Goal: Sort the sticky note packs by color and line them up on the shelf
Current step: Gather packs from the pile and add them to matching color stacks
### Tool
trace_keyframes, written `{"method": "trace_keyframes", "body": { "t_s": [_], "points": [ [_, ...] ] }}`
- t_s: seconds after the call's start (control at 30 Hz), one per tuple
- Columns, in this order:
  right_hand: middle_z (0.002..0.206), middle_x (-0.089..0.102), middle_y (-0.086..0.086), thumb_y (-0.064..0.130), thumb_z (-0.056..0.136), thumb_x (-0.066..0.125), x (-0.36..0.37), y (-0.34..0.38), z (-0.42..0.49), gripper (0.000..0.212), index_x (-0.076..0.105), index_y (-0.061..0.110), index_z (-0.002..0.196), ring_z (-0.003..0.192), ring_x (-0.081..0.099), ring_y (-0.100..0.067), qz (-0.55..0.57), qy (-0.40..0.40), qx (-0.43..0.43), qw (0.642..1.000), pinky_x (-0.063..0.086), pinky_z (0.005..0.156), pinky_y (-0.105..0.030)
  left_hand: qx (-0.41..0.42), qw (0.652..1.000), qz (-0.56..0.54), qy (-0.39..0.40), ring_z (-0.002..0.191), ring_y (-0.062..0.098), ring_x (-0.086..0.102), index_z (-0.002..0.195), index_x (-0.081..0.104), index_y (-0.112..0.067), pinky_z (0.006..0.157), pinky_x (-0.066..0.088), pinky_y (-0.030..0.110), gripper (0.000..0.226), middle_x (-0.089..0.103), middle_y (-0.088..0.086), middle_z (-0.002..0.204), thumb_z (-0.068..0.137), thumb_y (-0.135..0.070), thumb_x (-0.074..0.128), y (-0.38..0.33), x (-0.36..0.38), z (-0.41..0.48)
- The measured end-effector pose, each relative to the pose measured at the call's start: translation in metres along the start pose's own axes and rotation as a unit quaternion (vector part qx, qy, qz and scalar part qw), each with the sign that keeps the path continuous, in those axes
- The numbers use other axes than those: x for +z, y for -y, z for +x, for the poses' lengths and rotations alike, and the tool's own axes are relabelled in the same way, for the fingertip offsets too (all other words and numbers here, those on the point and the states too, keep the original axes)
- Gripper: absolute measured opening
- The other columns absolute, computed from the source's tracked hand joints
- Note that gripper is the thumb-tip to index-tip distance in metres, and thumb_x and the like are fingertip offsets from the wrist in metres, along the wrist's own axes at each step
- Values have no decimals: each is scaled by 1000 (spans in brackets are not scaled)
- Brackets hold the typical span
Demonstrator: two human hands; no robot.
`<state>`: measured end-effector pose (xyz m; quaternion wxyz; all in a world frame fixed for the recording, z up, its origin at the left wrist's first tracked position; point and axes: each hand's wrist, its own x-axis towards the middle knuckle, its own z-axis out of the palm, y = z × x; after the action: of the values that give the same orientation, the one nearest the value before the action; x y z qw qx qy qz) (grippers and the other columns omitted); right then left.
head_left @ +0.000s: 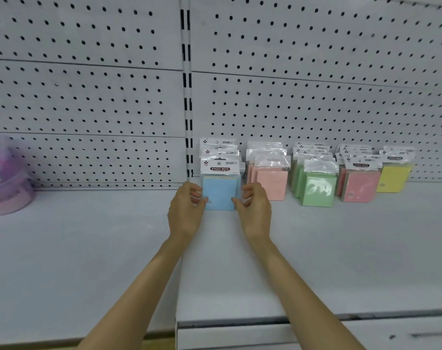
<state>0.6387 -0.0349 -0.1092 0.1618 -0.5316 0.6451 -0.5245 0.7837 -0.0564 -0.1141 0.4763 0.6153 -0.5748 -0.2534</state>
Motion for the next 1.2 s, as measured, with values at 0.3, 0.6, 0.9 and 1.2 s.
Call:
{"method": "trace_keyframes", "body": {
  "t_s": [0.3, 0.6, 0.9, 1.2],
  "points": [
    [119, 47, 4, 10, 87, 64, -12, -5, 1, 49, 43, 10, 131, 109, 50, -13, 107, 51, 50, 992, 38, 92, -17, -31, 983, -181, 14, 98, 5, 58, 124, 47, -19, 69, 44, 4, 45, 52, -6, 123, 85, -14, 68, -2, -10, 6],
    [126, 55, 3, 12, 86, 63, 12, 3, 16, 50, 40, 31, 126, 115, 54, -13, 126, 147, 26, 981, 44, 100, -34, -71, 927, -314, 190, 139, 8, 28, 148, 28, -21, 115, 28, 39, 63, 31, -8, 152, 92, -16, 58, 4, -12, 29],
    [131, 53, 2, 23, 73, 68, 21, -4, 32, 71, 36, 22, 137, 119, 52, -14, 127, 188, 54, 972, 45, 101, -37, -17, 907, -279, 315, 139, 8, 31, 146, 31, -30, 112, 33, 46, 74, 41, -13, 147, 83, -6, 62, 5, -17, 59],
    [126, 54, 6, 11, 87, 64, 26, -8, 45, 63, 31, 17, 140, 109, 54, -5, 128, 236, 47, 962, 43, 84, -6, -4, 882, -264, 390, 129, 19, 48, 139, 41, -18, 101, 46, 35, 70, 54, 1, 137, 78, 8, 65, 0, -21, 90]
  ]
}}
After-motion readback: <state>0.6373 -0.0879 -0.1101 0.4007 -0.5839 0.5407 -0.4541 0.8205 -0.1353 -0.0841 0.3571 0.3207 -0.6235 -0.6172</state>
